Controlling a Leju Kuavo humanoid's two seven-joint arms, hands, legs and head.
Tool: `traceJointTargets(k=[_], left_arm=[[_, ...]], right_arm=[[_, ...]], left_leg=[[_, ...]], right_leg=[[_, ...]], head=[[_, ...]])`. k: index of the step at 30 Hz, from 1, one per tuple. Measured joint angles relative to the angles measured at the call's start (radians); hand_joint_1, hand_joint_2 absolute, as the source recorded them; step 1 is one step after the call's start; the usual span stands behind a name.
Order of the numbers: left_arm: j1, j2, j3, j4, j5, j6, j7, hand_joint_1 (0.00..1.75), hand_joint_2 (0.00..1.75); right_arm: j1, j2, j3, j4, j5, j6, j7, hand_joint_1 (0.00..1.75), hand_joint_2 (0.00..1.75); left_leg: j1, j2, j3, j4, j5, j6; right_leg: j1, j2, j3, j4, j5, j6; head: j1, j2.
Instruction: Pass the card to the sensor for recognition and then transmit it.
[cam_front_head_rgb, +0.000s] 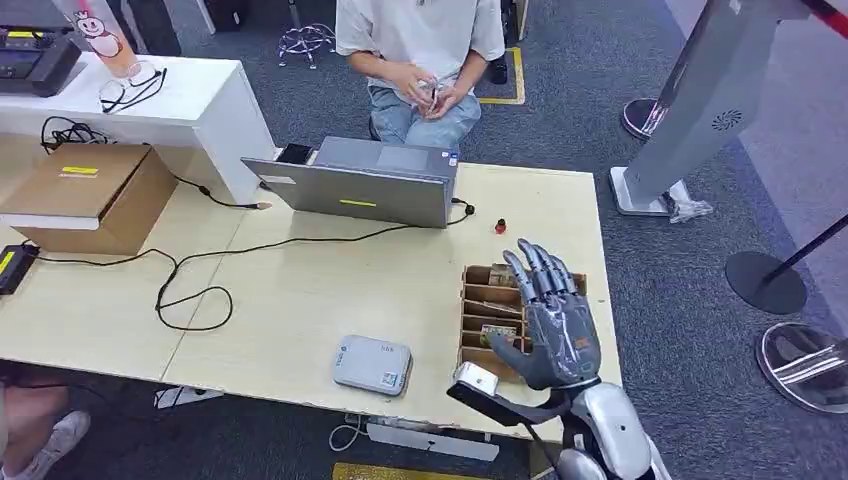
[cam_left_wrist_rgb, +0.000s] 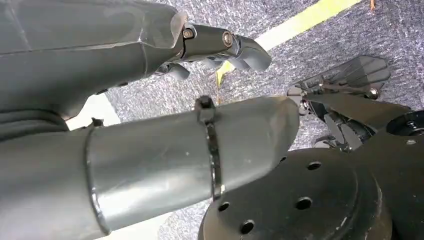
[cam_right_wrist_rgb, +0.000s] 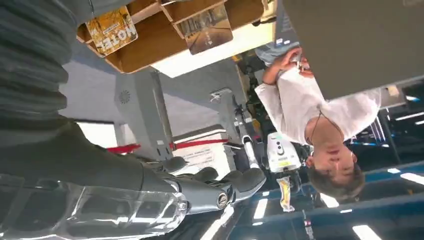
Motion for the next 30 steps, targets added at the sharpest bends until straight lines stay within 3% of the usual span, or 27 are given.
traceJointTargets(k=[12,30], left_arm=[[0.016,-0.014,0.024,-0.022,-0.002,-0.021,0.010,0.00,0.00],[0.041,-0.077,0.103,-0.163,-0.059,-0.102,0.042,0.00,0.00]], right_arm=[[-0.016,-0.011,0.025,0.000,0.054,0.047,0.047,0.00,1.75],[-0.042,-0.026,0.082,0.024,0.158,0.095,0.103,0.00,1.75]], left_leg=[[0.000,0.000,0.000,0.000,0.000,0.000],[0.000,0.000,0.000,0.000,0.000,0.000]], right_leg=[[0.000,0.000,0.000,0.000,0.000,0.000],[0.000,0.000,0.000,0.000,0.000,0.000]], head=[[0.000,0.000],[0.000,0.000]])
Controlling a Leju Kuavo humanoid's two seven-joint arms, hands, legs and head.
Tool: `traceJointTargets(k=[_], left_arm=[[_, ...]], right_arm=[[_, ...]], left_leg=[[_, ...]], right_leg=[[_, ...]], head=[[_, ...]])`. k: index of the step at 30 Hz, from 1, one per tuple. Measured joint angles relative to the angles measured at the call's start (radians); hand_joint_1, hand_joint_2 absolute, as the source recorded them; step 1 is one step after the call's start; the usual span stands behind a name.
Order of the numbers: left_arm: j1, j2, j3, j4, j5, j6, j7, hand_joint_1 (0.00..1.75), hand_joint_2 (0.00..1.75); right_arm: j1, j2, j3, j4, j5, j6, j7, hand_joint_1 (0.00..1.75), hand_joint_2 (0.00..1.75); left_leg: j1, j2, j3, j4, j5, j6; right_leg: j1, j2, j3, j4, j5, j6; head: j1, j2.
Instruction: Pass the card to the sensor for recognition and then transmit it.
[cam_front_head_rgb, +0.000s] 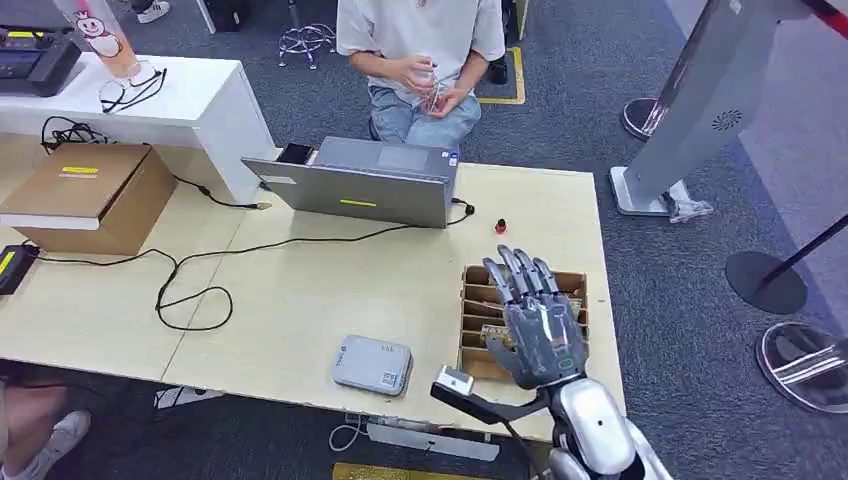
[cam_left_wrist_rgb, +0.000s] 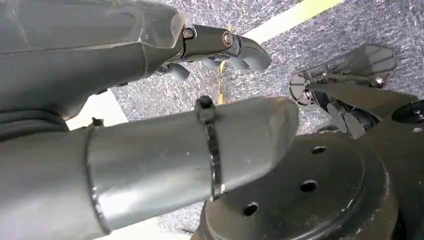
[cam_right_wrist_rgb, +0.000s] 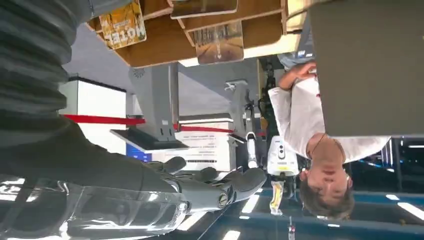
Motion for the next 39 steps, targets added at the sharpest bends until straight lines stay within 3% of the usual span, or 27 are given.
traceJointTargets(k=[4,5,7,8,9,10,13,15,19,22,25,32,33,34,35,39], left_arm=[[0.004,-0.006,0.019,-0.014,-0.011,-0.009,0.000,0.00,0.00],[0.005,-0.006,0.023,-0.016,-0.013,-0.013,-0.001,0.00,0.00],[0.007,-0.009,0.033,-0.020,-0.018,-0.019,-0.004,0.00,0.00],[0.008,-0.009,0.038,-0.022,-0.020,-0.022,-0.007,0.00,0.00],[0.009,-0.010,0.041,-0.022,-0.021,-0.022,-0.010,0.00,0.00],[0.009,-0.010,0.043,-0.022,-0.023,-0.022,-0.011,0.00,0.00],[0.010,-0.010,0.050,-0.023,-0.029,-0.023,-0.013,0.00,0.00],[0.010,-0.010,0.056,-0.023,-0.031,-0.024,-0.014,0.00,0.00],[0.010,-0.010,0.064,-0.023,-0.039,-0.024,-0.017,0.00,0.00],[0.010,-0.010,0.066,-0.023,-0.046,-0.024,-0.019,0.00,0.00],[0.010,-0.010,0.066,-0.023,-0.049,-0.023,-0.020,0.00,0.00],[0.008,-0.009,0.069,-0.023,-0.067,-0.020,-0.022,0.00,0.00],[0.008,-0.009,0.071,-0.023,-0.069,-0.019,-0.022,0.00,0.00],[0.008,-0.009,0.073,-0.023,-0.069,-0.018,-0.022,0.00,0.00],[0.007,-0.009,0.075,-0.022,-0.071,-0.018,-0.023,0.00,0.00],[0.006,-0.009,0.082,-0.022,-0.076,-0.013,-0.024,0.00,0.00]], right_arm=[[-0.001,-0.001,0.009,0.007,0.000,0.010,0.003,0.09,1.75],[-0.001,-0.002,0.010,0.009,0.000,0.011,0.003,0.28,1.75],[-0.002,-0.004,0.011,0.013,0.000,0.014,0.003,0.26,1.75],[-0.002,-0.005,0.011,0.015,-0.002,0.015,0.003,0.45,1.75],[-0.003,-0.006,0.011,0.018,-0.003,0.017,0.003,0.75,1.75],[-0.003,-0.006,0.011,0.020,-0.003,0.017,0.003,0.82,1.75],[-0.004,-0.008,0.012,0.024,-0.003,0.020,0.006,0.68,1.75],[-0.004,-0.008,0.012,0.027,-0.005,0.021,0.006,0.84,1.75],[-0.005,-0.009,0.012,0.035,-0.014,0.024,0.010,0.99,1.75],[-0.008,-0.009,0.012,0.042,-0.019,0.029,0.017,0.93,1.75],[-0.012,-0.009,0.012,0.051,-0.018,0.032,0.021,1.03,1.75],[-0.021,-0.009,0.010,0.083,-0.019,0.038,0.030,0.89,1.75],[-0.022,-0.009,0.009,0.087,-0.019,0.039,0.032,0.91,1.75],[-0.023,-0.009,0.008,0.091,-0.019,0.040,0.034,1.05,1.75],[-0.024,-0.009,0.008,0.096,-0.018,0.040,0.037,1.05,1.75],[-0.032,-0.009,0.004,0.110,-0.018,0.042,0.040,0.94,1.75]], left_leg=[[0.000,0.000,0.000,0.000,0.000,0.000],[0.000,0.000,0.000,0.000,0.000,0.000],[0.000,0.000,0.000,0.000,0.000,0.000],[0.000,0.000,0.000,0.000,0.000,0.000],[0.000,0.000,0.000,0.000,0.000,0.000],[0.000,0.000,0.000,0.000,0.000,0.000],[0.000,0.000,0.000,0.000,0.000,0.000],[0.000,0.000,0.000,0.000,0.000,0.000],[0.000,0.000,0.000,0.000,0.000,0.000],[0.000,0.000,0.000,0.000,0.000,0.000],[0.000,0.000,0.000,0.000,0.000,0.000],[0.000,0.000,0.000,0.000,0.000,0.000],[0.000,0.000,0.000,0.000,0.000,0.000],[0.000,0.000,0.000,0.000,0.000,0.000],[0.000,0.000,0.000,0.000,0.000,0.000],[0.000,0.000,0.000,0.000,0.000,0.000]], right_leg=[[0.000,0.000,0.000,0.000,0.000,0.000],[0.000,0.000,0.000,0.000,0.000,0.000],[0.000,0.000,0.000,0.000,0.000,0.000],[0.000,0.000,0.000,0.000,0.000,0.000],[0.000,0.000,0.000,0.000,0.000,0.000],[0.000,0.000,0.000,0.000,0.000,0.000],[0.000,0.000,0.000,0.000,0.000,0.000],[0.000,0.000,0.000,0.000,0.000,0.000],[0.000,0.000,0.000,0.000,0.000,0.000],[0.000,0.000,0.000,0.000,0.000,0.000],[0.000,0.000,0.000,0.000,0.000,0.000],[0.000,0.000,0.000,0.000,0.000,0.000],[0.000,0.000,0.000,0.000,0.000,0.000],[0.000,0.000,0.000,0.000,0.000,0.000],[0.000,0.000,0.000,0.000,0.000,0.000],[0.000,0.000,0.000,0.000,0.000,0.000]], head=[[0.000,0.000],[0.000,0.000],[0.000,0.000],[0.000,0.000],[0.000,0.000],[0.000,0.000],[0.000,0.000],[0.000,0.000],[0.000,0.000],[0.000,0.000],[0.000,0.000],[0.000,0.000],[0.000,0.000],[0.000,0.000],[0.000,0.000],[0.000,0.000]])
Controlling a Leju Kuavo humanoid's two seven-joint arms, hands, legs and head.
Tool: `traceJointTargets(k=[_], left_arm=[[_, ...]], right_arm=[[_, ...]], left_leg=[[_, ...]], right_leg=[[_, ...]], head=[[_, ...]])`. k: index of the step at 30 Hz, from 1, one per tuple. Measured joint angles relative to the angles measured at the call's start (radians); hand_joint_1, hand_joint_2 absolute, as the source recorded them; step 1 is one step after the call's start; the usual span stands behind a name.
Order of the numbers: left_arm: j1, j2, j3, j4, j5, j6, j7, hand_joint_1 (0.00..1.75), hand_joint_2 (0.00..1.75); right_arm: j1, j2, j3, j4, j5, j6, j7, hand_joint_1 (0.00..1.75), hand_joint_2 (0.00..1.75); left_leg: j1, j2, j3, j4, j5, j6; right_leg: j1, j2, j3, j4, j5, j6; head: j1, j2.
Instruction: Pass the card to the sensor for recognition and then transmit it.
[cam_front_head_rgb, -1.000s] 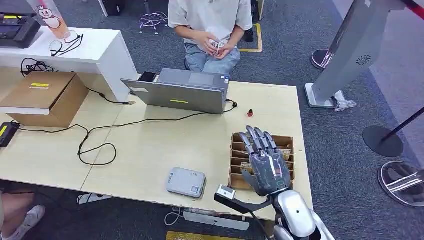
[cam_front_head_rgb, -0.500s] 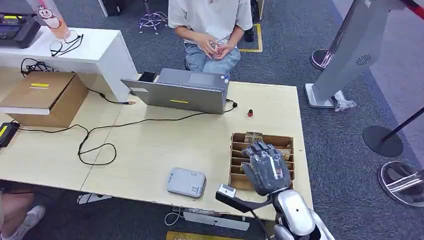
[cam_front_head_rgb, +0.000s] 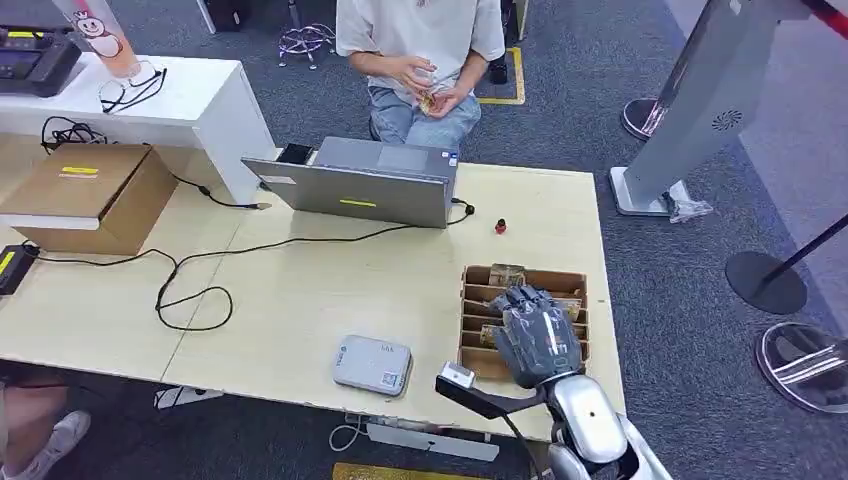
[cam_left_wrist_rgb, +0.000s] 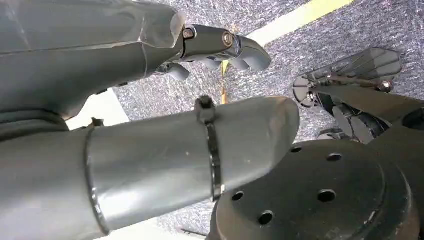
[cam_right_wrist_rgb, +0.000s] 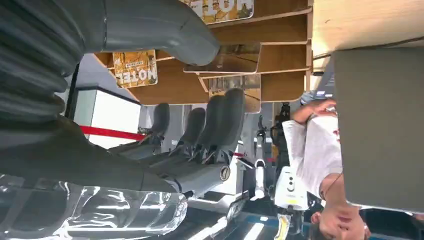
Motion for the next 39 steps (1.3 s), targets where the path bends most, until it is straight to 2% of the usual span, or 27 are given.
traceJointTargets(k=[10,17,20,24,34,39], left_arm=[[-0.005,0.002,0.003,0.000,-0.013,0.010,0.000,0.00,0.00],[-0.013,0.006,0.007,0.005,-0.023,0.018,-0.001,0.00,0.00],[-0.015,0.008,0.009,0.010,-0.024,0.019,-0.001,0.00,0.00],[-0.017,0.010,0.009,0.013,-0.026,0.023,-0.001,0.00,0.00],[-0.020,0.015,0.010,0.029,-0.027,0.031,-0.004,0.00,0.00],[-0.021,0.016,0.010,0.035,-0.030,0.032,-0.004,0.00,0.00]], right_arm=[[-0.017,0.004,-0.018,0.034,0.000,0.003,0.002,0.75,1.75],[-0.025,0.011,-0.036,0.046,0.001,0.002,0.009,0.73,1.75],[-0.029,0.013,-0.043,0.052,0.001,0.002,0.010,0.79,1.75],[-0.037,0.017,-0.047,0.061,0.001,0.003,0.010,1.03,1.75],[-0.052,0.029,-0.058,0.097,0.003,0.009,0.010,0.80,1.75],[-0.052,0.034,-0.058,0.109,0.003,0.009,0.010,0.79,1.75]], left_leg=[[0.000,0.000,0.000,0.000,0.000,0.000],[0.000,0.000,0.000,0.000,0.000,0.000],[0.000,0.000,0.000,0.000,0.000,0.000],[0.000,0.000,0.000,0.000,0.000,0.000],[0.000,0.000,0.000,0.000,0.000,0.000],[0.000,0.000,0.000,0.000,0.000,0.000]], right_leg=[[0.000,0.000,0.000,0.000,0.000,0.000],[0.000,0.000,0.000,0.000,0.000,0.000],[0.000,0.000,0.000,0.000,0.000,0.000],[0.000,0.000,0.000,0.000,0.000,0.000],[0.000,0.000,0.000,0.000,0.000,0.000],[0.000,0.000,0.000,0.000,0.000,0.000]], head=[[0.000,0.000],[0.000,0.000],[0.000,0.000],[0.000,0.000],[0.000,0.000],[0.000,0.000]])
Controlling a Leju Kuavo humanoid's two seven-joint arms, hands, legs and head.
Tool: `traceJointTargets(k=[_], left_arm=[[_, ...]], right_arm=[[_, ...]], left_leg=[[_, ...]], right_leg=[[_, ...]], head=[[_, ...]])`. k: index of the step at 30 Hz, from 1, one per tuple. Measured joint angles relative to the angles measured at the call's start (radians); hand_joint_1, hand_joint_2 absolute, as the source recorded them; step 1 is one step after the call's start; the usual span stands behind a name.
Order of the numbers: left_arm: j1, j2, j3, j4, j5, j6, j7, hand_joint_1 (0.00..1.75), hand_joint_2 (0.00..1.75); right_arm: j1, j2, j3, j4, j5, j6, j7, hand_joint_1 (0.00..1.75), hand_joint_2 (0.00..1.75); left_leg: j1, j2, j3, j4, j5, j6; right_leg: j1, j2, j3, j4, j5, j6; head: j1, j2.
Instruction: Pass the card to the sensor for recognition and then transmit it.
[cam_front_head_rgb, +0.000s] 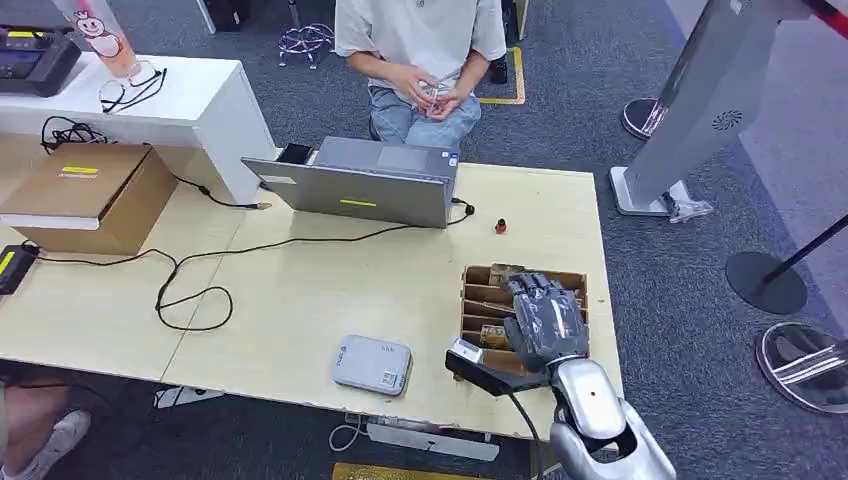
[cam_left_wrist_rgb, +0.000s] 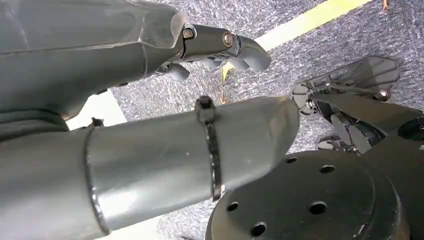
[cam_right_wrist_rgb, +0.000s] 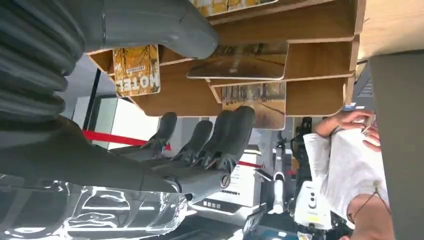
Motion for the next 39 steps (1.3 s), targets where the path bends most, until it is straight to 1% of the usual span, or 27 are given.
traceJointTargets(k=[3,6,7,11,13,16,18,20,23,27,28,29,30,31,32,37,39], left_arm=[[-0.001,0.002,0.000,0.002,-0.001,0.001,0.000,0.00,0.00],[-0.003,0.004,0.001,0.006,-0.005,0.008,0.000,0.00,0.00],[-0.005,0.004,0.001,0.008,-0.006,0.010,0.000,0.00,0.00],[-0.009,0.004,0.003,0.013,-0.011,0.013,0.000,0.00,0.00],[-0.011,0.006,0.004,0.017,-0.013,0.017,0.000,0.00,0.00],[-0.013,0.008,0.005,0.019,-0.014,0.021,0.000,0.00,0.00],[-0.014,0.009,0.005,0.022,-0.014,0.022,0.000,0.00,0.00],[-0.014,0.011,0.005,0.025,-0.014,0.023,-0.001,0.00,0.00],[-0.015,0.011,0.005,0.026,-0.014,0.029,-0.003,0.00,0.00],[-0.016,0.012,0.006,0.029,-0.015,0.031,-0.003,0.00,0.00],[-0.016,0.012,0.006,0.031,-0.015,0.031,-0.003,0.00,0.00],[-0.016,0.012,0.006,0.032,-0.016,0.032,-0.004,0.00,0.00],[-0.016,0.012,0.006,0.033,-0.016,0.032,-0.004,0.00,0.00],[-0.016,0.012,0.006,0.033,-0.017,0.033,-0.004,0.00,0.00],[-0.016,0.012,0.006,0.034,-0.017,0.034,-0.005,0.00,0.00],[-0.017,0.012,0.006,0.034,-0.020,0.037,-0.006,0.00,0.00],[-0.017,0.012,0.006,0.034,-0.020,0.038,-0.006,0.00,0.00]], right_arm=[[0.000,0.003,0.000,0.002,0.001,0.000,0.000,0.75,1.75],[0.001,0.003,0.000,0.002,0.006,0.003,0.000,0.77,1.75],[0.001,0.003,0.000,0.002,0.010,0.004,0.000,0.82,1.75],[0.003,0.003,-0.002,0.002,0.015,0.005,0.000,0.86,1.75],[0.004,0.005,-0.004,0.002,0.015,0.007,0.000,0.80,1.75],[0.006,0.008,-0.007,0.002,0.016,0.010,0.000,0.87,1.75],[0.007,0.008,-0.008,0.002,0.017,0.010,0.000,0.87,1.75],[0.007,0.010,-0.008,0.002,0.018,0.010,0.000,0.93,1.75],[0.009,0.011,-0.008,0.002,0.018,0.011,-0.001,0.96,1.75],[0.012,0.013,-0.008,0.003,0.018,0.013,-0.001,1.12,1.75],[0.012,0.014,-0.008,0.004,0.018,0.013,-0.001,1.24,1.75],[0.012,0.014,-0.008,0.004,0.018,0.013,-0.002,1.33,1.75],[0.013,0.015,-0.008,0.004,0.018,0.014,-0.002,1.38,1.75],[0.013,0.016,-0.008,0.004,0.018,0.015,-0.002,1.38,1.75],[0.013,0.016,-0.008,0.004,0.018,0.015,-0.002,1.45,1.75],[0.013,0.017,-0.008,0.004,0.022,0.017,-0.003,1.64,1.75],[0.013,0.019,-0.008,0.004,0.024,0.018,-0.003,1.64,1.75]], left_leg=[[0.000,0.000,0.000,0.000,0.000,0.000],[0.000,0.000,0.000,0.000,0.000,0.000],[0.000,0.000,0.000,0.000,0.000,0.000],[0.000,0.000,0.000,0.000,0.000,0.000],[0.000,0.000,0.000,0.000,0.000,0.000],[0.000,0.000,0.000,0.000,0.000,0.000],[0.000,0.000,0.000,0.000,0.000,0.000],[0.000,0.000,0.000,0.000,0.000,0.000],[0.000,0.000,0.000,0.000,0.000,0.000],[0.000,0.000,0.000,0.000,0.000,0.000],[0.000,0.000,0.000,0.000,0.000,0.000],[0.000,0.000,0.000,0.000,0.000,0.000],[0.000,0.000,0.000,0.000,0.000,0.000],[0.000,0.000,0.000,0.000,0.000,0.000],[0.000,0.000,0.000,0.000,0.000,0.000],[0.000,0.000,0.000,0.000,0.000,0.000],[0.000,0.000,0.000,0.000,0.000,0.000]], right_leg=[[0.000,0.000,0.000,0.000,0.000,0.000],[0.000,0.000,0.000,0.000,0.000,0.000],[0.000,0.000,0.000,0.000,0.000,0.000],[0.000,0.000,0.000,0.000,0.000,0.000],[0.000,0.000,0.000,0.000,0.000,0.000],[0.000,0.000,0.000,0.000,0.000,0.000],[0.000,0.000,0.000,0.000,0.000,0.000],[0.000,0.000,0.000,0.000,0.000,0.000],[0.000,0.000,0.000,0.000,0.000,0.000],[0.000,0.000,0.000,0.000,0.000,0.000],[0.000,0.000,0.000,0.000,0.000,0.000],[0.000,0.000,0.000,0.000,0.000,0.000],[0.000,0.000,0.000,0.000,0.000,0.000],[0.000,0.000,0.000,0.000,0.000,0.000],[0.000,0.000,0.000,0.000,0.000,0.000],[0.000,0.000,0.000,0.000,0.000,0.000],[0.000,0.000,0.000,0.000,0.000,0.000]], head=[[0.000,0.000],[0.000,0.000],[0.000,0.000],[0.000,0.000],[0.000,0.000],[0.000,0.000],[0.000,0.000],[0.000,0.000],[0.000,0.000],[0.000,0.000],[0.000,0.000],[0.000,0.000],[0.000,0.000],[0.000,0.000],[0.000,0.000],[0.000,0.000],[0.000,0.000]])
